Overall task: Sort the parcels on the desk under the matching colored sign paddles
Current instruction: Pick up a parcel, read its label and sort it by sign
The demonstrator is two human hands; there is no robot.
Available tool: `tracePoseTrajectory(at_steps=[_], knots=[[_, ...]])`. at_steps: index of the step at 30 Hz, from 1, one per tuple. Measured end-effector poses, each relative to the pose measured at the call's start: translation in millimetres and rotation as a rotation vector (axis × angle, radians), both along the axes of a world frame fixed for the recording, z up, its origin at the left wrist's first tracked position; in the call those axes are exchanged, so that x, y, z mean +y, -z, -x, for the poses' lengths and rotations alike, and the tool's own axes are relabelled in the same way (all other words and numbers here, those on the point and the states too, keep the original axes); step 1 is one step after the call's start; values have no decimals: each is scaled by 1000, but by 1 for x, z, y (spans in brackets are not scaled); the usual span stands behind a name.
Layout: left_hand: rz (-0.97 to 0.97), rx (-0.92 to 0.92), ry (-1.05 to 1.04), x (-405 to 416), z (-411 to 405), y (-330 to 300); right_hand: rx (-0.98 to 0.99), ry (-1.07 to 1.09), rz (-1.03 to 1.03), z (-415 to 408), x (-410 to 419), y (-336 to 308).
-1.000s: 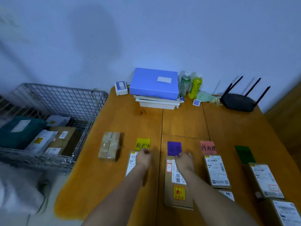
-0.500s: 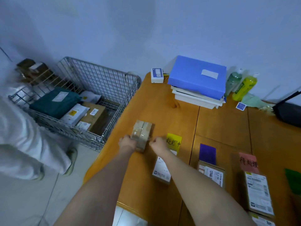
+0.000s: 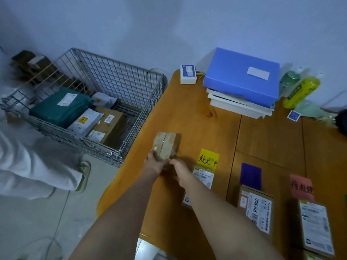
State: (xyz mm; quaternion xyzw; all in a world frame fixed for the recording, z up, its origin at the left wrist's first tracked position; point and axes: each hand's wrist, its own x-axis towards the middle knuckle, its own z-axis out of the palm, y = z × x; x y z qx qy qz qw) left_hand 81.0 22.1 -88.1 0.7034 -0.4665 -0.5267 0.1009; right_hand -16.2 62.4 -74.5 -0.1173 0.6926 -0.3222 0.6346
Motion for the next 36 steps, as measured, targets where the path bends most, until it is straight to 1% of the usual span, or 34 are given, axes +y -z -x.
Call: tracePoseTrajectory(at_steps=[4, 6, 8, 12, 14, 17, 19, 21, 24, 27, 29, 31, 33, 36], knots=[[22, 47, -43, 2, -7, -8, -22, 27, 91, 3, 7, -17], [30, 191, -124, 2, -4, -24, 8, 80, 164, 9, 9, -32], [-9, 338, -188, 2, 5, -47, 9, 172, 236, 19, 8, -52], [-112, 653, -230, 2, 30, -100, -17, 321, 359, 52, 4, -101], [-155, 828, -202, 2, 47, -124, -22, 354, 410, 73, 5, -128], [-174, 1035, -64, 4, 74, -162, -51, 351, 532, 103, 7, -168], [-165, 1097, 5, 7, 93, -185, -93, 359, 615, 121, 9, -194], [-152, 1120, 74, 11, 109, -207, -102, 388, 687, 136, 13, -217], [-52, 1060, 152, 19, 128, -238, -25, 423, 789, 156, 22, -246], [136, 955, 176, 26, 141, -276, 57, 450, 869, 174, 40, -278], [248, 991, 154, 30, 150, -304, 168, 438, 905, 180, 53, -302], [375, 1034, 209, 38, 159, -335, 287, 424, 977, 181, 65, -328], [516, 1068, 291, 51, 166, -365, 339, 460, 1077, 178, 80, -356], [699, 1105, 345, 73, 167, -406, 393, 513, 1217, 171, 108, -398]])
